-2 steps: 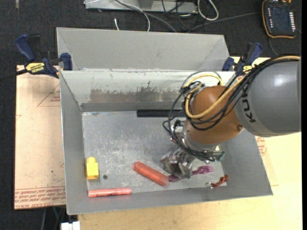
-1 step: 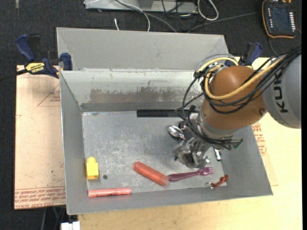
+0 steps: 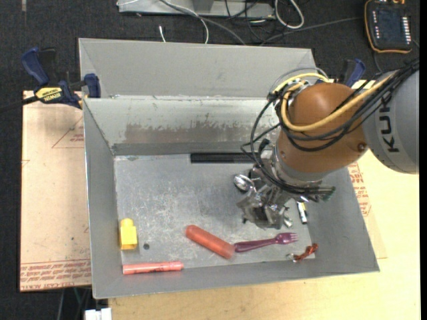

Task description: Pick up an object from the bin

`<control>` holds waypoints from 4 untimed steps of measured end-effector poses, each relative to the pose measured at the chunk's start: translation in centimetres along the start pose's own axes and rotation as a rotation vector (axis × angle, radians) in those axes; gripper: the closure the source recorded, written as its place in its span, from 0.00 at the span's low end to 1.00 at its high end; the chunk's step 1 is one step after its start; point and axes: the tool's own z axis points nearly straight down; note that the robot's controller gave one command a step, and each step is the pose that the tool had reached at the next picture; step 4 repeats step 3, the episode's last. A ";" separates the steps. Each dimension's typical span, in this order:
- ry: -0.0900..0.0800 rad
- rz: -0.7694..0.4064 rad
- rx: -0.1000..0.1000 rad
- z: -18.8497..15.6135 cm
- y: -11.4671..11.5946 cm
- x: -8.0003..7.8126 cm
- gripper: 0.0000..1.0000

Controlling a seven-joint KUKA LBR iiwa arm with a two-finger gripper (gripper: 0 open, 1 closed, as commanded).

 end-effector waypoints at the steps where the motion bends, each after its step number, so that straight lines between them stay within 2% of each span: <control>1: 0.001 -0.007 -0.002 -1.0 0.3 0.2 1.00; 2: 0.003 -0.247 -0.008 1.6 1.7 4.6 1.00; 3: 0.004 -0.187 -0.014 -1.3 0.7 3.9 1.00; 4: 0.004 -0.187 -0.014 -1.3 0.7 3.9 1.00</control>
Offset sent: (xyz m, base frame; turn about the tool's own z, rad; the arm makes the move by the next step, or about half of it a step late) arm -0.0418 -0.0244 -0.0148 -0.2510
